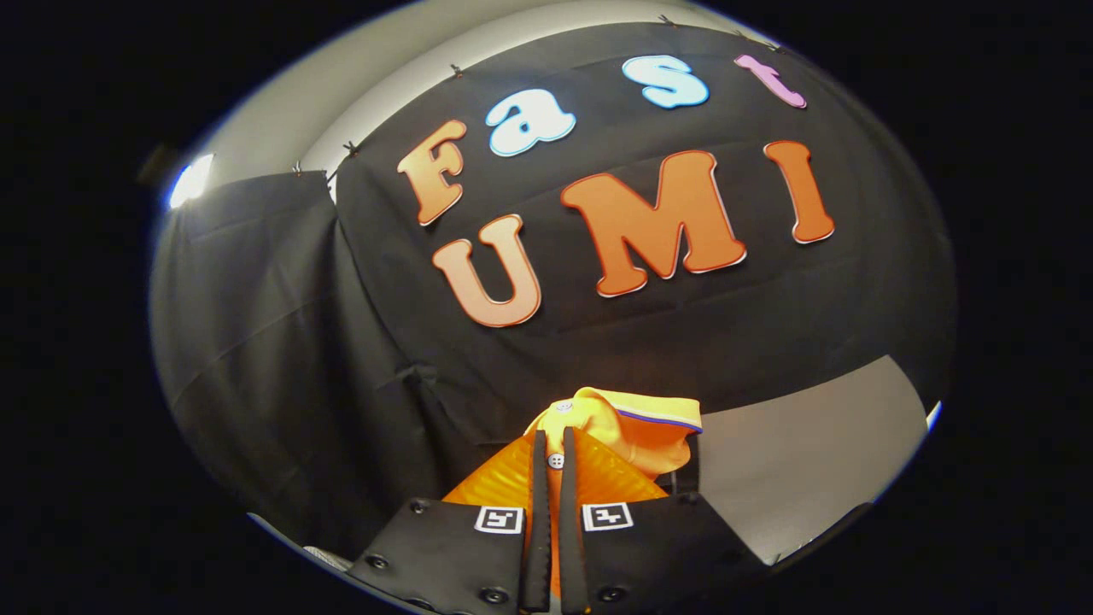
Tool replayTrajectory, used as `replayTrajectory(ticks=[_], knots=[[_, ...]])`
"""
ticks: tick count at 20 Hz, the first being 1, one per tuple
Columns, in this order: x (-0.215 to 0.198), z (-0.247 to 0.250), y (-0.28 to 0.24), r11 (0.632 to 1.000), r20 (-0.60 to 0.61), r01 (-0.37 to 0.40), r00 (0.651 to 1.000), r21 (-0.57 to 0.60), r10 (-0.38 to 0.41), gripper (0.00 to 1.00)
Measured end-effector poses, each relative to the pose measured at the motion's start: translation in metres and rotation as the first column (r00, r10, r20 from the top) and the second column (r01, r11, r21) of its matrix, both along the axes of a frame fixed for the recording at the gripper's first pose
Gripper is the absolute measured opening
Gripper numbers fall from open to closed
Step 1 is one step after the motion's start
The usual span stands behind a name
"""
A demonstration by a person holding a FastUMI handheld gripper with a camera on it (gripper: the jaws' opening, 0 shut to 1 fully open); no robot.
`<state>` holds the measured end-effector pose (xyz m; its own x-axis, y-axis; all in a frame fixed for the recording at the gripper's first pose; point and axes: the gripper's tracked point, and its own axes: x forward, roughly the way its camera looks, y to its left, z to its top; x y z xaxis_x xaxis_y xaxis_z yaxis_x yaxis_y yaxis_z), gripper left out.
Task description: Put the clothes into the washing machine and then close the washing machine lid.
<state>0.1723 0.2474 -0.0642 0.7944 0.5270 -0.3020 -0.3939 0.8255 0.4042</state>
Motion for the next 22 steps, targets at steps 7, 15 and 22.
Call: replayTrajectory(ticks=[7,15,22], knots=[[0.015,-0.061,0.083,0.996,-0.083,-0.094,0.992,-0.001,0.093,0.12],[0.042,-0.172,0.120,0.996,-0.247,-0.090,0.966,-0.025,0.081,0.12],[0.055,-0.270,0.142,0.993,-0.372,-0.094,0.926,-0.078,0.058,0.12]])
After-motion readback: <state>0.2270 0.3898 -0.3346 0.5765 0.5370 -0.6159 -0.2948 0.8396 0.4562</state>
